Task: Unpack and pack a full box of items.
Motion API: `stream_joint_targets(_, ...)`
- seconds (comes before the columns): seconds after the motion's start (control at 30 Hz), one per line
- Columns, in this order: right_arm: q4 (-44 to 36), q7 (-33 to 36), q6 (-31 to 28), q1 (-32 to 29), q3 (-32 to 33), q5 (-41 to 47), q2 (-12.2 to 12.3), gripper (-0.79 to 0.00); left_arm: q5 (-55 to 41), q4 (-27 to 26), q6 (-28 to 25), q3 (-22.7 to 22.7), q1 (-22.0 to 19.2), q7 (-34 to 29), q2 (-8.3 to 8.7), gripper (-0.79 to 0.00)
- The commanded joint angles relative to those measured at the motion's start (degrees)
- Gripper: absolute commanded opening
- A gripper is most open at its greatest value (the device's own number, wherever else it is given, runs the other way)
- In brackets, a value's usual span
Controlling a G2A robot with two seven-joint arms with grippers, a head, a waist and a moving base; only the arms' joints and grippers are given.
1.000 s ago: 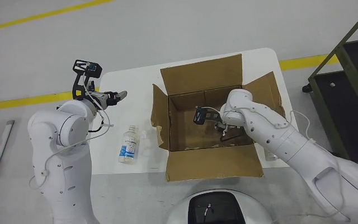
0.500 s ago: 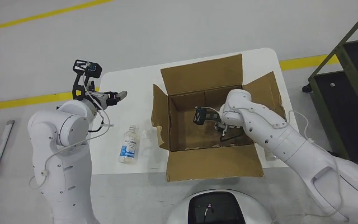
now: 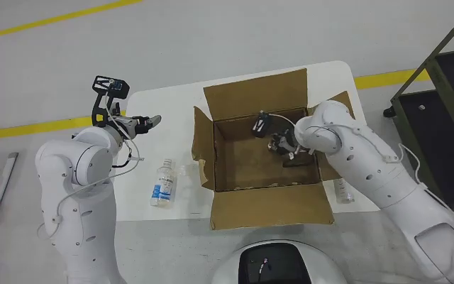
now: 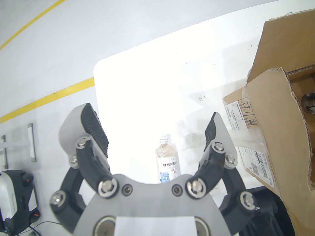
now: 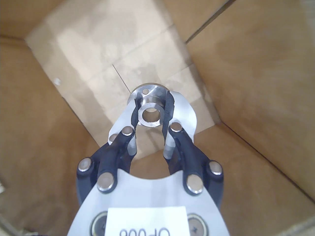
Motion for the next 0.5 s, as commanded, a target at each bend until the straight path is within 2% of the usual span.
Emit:
stream_joint_targets(0.0,-4.33,-1.31,0.16,-3.29,4.94,2.18,1.19,-0.785,0.00,0.00,0.00,0.00,0.00,0.00,0.00,0.000)
stream_joint_targets(0.2,-14.72,-8.51,-1.13,-14.62,18.16,12.96,3.88,-0.785,0.00,0.00,0.00,0.00,0.00,0.00,0.00,0.000)
stream_joint_targets(0.47,-16.90,-16.19,-6.23,-23.80,25.37,24.58,5.22,-0.785,0.00,0.00,0.00,0.00,0.00,0.00,0.00,0.000)
